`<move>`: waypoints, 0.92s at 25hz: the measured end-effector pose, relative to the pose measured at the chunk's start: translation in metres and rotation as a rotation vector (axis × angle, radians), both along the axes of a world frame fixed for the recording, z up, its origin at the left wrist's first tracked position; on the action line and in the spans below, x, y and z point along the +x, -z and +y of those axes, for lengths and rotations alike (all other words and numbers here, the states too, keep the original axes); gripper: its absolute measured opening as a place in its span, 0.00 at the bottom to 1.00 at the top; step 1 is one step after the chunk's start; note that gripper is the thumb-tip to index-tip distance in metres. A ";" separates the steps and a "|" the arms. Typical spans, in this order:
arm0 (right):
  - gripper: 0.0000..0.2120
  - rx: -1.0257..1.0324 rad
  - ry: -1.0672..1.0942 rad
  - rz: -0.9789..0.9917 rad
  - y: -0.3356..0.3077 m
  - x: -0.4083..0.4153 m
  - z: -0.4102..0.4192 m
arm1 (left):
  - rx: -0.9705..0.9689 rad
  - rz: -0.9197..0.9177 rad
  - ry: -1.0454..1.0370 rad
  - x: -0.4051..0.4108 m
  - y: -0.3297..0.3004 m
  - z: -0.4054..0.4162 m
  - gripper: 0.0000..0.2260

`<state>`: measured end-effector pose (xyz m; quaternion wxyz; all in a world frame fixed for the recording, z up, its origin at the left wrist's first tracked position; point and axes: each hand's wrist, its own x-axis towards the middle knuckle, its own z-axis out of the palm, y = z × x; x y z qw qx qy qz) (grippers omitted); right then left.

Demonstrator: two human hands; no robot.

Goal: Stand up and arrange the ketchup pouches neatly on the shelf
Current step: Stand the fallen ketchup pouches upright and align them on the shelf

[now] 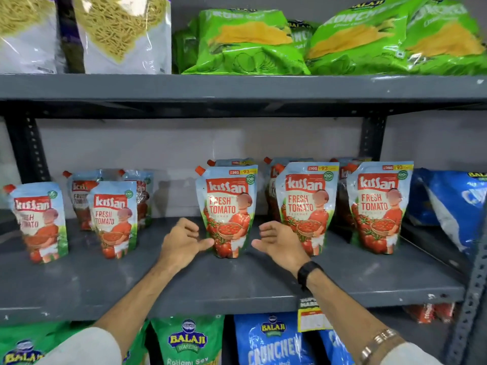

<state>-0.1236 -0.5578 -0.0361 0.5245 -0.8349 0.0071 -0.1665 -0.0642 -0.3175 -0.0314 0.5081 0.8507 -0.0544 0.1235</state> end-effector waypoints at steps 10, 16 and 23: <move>0.22 0.127 0.031 0.026 0.011 0.039 0.038 | -0.018 0.036 0.366 0.028 0.012 -0.011 0.32; 0.19 0.064 0.059 0.044 0.005 0.034 0.027 | 0.019 0.004 0.325 0.021 0.012 -0.021 0.32; 0.19 0.077 -0.013 0.086 0.000 0.025 0.025 | 0.060 0.029 0.321 0.015 0.011 -0.021 0.30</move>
